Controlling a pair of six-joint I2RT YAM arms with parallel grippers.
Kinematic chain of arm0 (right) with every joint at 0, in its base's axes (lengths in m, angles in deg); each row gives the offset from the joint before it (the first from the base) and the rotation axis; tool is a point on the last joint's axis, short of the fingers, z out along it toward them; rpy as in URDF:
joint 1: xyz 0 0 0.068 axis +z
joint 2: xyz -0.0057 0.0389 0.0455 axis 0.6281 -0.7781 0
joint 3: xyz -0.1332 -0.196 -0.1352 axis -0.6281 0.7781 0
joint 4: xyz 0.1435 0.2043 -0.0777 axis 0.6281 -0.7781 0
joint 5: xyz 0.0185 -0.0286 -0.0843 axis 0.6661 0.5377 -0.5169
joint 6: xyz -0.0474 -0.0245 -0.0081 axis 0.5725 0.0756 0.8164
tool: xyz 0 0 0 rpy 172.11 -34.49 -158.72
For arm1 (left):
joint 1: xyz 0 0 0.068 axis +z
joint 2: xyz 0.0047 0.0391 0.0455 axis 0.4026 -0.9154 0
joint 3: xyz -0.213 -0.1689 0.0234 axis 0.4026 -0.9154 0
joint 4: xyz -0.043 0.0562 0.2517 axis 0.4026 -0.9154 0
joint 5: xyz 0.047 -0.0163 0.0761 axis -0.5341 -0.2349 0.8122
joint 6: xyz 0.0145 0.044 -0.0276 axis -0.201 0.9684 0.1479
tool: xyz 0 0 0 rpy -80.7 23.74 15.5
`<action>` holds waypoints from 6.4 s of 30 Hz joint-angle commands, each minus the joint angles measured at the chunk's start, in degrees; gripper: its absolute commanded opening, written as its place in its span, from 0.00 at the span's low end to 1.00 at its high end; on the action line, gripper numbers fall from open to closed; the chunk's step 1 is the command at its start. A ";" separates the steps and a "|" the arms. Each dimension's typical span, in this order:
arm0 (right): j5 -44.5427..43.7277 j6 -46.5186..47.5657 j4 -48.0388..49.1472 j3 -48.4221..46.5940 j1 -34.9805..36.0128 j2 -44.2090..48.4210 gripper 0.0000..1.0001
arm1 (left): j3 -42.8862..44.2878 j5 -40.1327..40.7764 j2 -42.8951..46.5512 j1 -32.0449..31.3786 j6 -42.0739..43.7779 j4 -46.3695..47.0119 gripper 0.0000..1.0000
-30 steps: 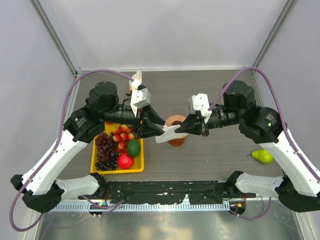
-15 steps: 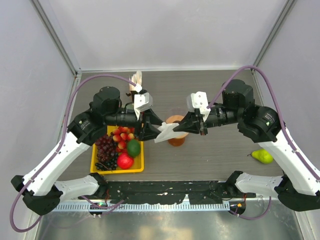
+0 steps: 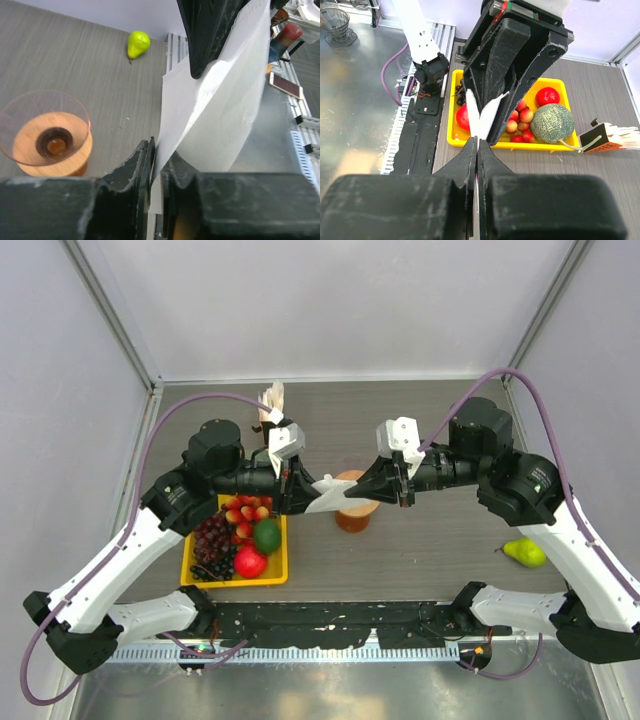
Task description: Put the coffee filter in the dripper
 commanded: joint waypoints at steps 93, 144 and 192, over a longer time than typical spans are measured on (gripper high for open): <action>-20.21 6.26 22.70 13.94 3.13 3.43 0.05 | -12.73 -5.39 -3.19 12.59 -58.36 35.43 0.00; -47.99 -7.54 32.01 7.17 2.25 -0.70 0.99 | 17.17 58.87 -8.12 -6.48 -12.58 7.29 0.00; -51.41 -9.29 32.98 6.82 2.95 -1.23 0.40 | 10.74 65.27 -6.00 -12.98 -7.12 16.44 0.06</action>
